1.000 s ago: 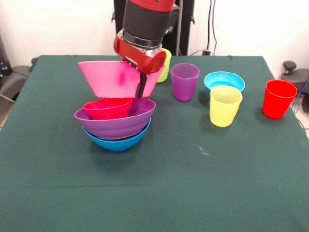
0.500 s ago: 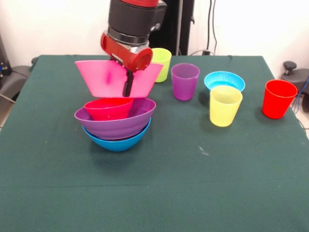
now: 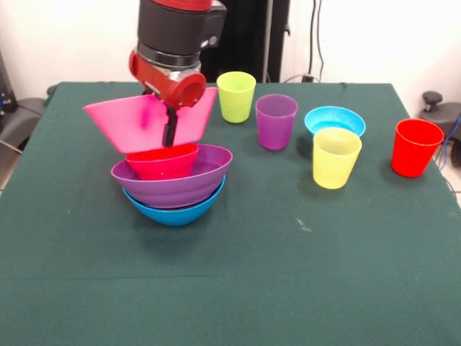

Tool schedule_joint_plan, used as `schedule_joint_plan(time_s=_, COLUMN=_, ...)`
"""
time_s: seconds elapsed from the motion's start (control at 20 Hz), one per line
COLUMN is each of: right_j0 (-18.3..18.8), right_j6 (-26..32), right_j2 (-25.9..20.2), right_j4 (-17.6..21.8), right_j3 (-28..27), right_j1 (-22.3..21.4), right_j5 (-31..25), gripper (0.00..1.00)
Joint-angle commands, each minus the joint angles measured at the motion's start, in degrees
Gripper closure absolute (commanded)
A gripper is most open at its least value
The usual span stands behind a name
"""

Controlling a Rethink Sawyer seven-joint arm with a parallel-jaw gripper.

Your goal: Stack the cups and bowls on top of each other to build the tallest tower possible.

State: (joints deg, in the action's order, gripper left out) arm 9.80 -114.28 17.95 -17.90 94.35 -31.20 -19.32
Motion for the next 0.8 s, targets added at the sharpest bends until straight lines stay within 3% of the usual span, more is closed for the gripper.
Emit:
schedule_joint_plan(time_s=0.05, right_j0=4.3, right_j6=-1.3, right_j2=-11.1, right_j4=4.2, right_j3=-4.8, right_j1=2.9, right_j5=8.9, gripper=0.0)
schedule_joint_plan(time_s=0.25, right_j0=6.9, right_j6=-1.0, right_j2=-13.4, right_j4=6.5, right_j3=-4.6, right_j1=2.0, right_j5=13.4, gripper=0.0)
schedule_joint_plan(time_s=0.4, right_j0=8.4, right_j6=-0.9, right_j2=-14.8, right_j4=7.5, right_j3=-5.1, right_j1=1.8, right_j5=13.8, gripper=0.0)
schedule_joint_plan(time_s=0.8, right_j0=5.4, right_j6=-4.4, right_j2=-12.4, right_j4=5.5, right_j3=-5.2, right_j1=1.0, right_j5=11.1, gripper=0.0)
